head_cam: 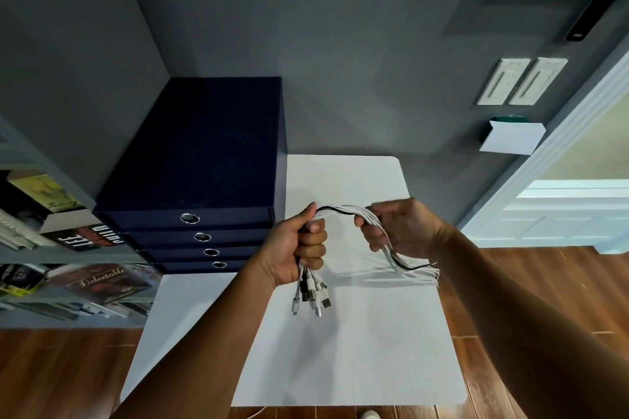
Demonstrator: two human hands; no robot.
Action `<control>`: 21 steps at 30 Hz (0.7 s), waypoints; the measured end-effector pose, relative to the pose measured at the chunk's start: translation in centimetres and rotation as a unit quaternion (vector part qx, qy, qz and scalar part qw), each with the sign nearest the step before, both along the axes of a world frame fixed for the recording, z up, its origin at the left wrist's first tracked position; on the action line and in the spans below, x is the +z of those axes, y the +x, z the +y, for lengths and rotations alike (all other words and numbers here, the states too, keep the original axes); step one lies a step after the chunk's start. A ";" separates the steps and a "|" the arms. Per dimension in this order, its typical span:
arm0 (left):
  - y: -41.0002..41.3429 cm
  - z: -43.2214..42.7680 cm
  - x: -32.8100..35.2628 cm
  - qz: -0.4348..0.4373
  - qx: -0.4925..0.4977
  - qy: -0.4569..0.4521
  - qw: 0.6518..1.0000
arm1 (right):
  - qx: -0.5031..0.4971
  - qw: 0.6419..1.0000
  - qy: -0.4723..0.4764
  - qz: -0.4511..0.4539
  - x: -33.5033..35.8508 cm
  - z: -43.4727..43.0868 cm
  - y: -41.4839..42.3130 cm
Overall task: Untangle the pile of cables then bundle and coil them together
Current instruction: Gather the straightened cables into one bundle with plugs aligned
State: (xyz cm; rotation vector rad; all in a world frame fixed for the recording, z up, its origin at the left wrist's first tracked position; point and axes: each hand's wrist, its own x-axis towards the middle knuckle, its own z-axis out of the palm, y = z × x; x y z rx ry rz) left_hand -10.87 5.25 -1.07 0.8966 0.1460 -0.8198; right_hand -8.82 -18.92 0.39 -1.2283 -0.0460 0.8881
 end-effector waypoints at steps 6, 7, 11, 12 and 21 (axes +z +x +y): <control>0.6 0.3 1.8 -0.053 -0.071 0.076 0.993 | 0.109 0.994 0.016 0.017 -0.8 -1.8 -1.2; 0.7 0.5 2.3 -0.069 -0.084 0.090 0.990 | 0.127 0.992 -0.013 0.015 -0.5 -1.6 -1.2; 1.1 1.0 4.2 -0.172 -0.117 0.204 0.957 | 0.139 0.968 -0.195 -0.071 1.1 -0.2 -0.8; 1.1 1.1 4.4 -0.199 -0.130 0.235 0.942 | 0.131 0.956 -0.239 -0.110 1.3 0.2 -0.5; 0.3 1.6 2.9 -0.241 -0.080 0.358 0.899 | 0.071 0.705 -0.476 -0.521 -1.4 2.4 0.0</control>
